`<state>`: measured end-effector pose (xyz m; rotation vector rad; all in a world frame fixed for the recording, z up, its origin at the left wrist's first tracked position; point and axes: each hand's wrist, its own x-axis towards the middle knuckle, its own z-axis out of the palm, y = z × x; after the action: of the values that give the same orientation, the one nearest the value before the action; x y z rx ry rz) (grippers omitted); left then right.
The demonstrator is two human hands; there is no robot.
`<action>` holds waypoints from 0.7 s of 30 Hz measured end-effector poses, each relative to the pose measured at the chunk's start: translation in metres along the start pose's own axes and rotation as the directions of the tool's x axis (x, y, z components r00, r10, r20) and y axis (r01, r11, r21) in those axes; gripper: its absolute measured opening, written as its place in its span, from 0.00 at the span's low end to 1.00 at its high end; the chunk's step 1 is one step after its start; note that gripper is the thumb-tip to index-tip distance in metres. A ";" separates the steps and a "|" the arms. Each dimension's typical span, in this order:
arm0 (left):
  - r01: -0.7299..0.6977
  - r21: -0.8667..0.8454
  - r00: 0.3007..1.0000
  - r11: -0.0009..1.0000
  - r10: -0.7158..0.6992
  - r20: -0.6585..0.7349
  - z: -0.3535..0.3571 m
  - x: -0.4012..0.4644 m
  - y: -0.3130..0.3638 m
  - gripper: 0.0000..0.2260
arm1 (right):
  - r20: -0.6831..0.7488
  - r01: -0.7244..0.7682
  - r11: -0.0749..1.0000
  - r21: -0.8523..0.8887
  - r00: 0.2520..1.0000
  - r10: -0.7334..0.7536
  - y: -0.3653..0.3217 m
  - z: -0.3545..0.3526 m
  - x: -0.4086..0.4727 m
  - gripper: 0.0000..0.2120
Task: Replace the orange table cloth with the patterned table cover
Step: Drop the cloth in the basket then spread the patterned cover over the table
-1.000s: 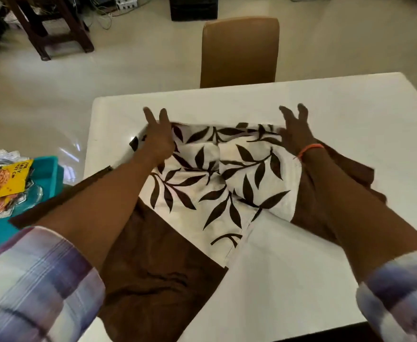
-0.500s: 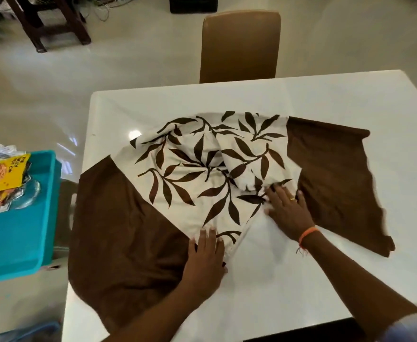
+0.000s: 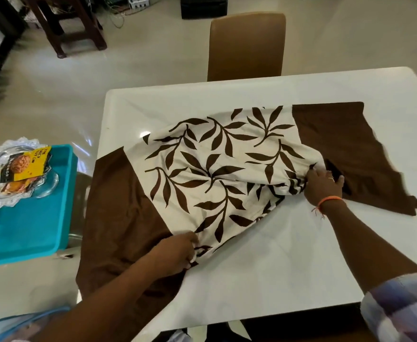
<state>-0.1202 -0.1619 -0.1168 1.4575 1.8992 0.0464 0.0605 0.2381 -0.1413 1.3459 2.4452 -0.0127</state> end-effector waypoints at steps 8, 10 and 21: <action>0.187 -0.414 0.954 0.891 -0.265 -0.139 -0.017 -0.006 -0.003 0.05 | -0.498 0.450 0.845 0.289 0.824 -0.268 -0.080 0.001 -0.104 0.15; 0.272 -0.538 0.900 0.798 -0.409 -0.150 -0.021 -0.006 -0.003 0.05 | -0.482 0.645 0.713 0.275 0.734 -0.478 -0.108 0.008 -0.139 0.19; 0.247 -0.340 0.815 0.908 -0.384 -0.433 -0.044 -0.023 -0.026 0.25 | -0.156 0.622 0.747 0.233 0.783 -0.602 -0.176 0.027 -0.172 0.23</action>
<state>-0.1639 -0.1741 -0.0837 0.9791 2.4170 0.5468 0.0079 -0.0039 -0.1418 0.5578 2.9173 -0.4913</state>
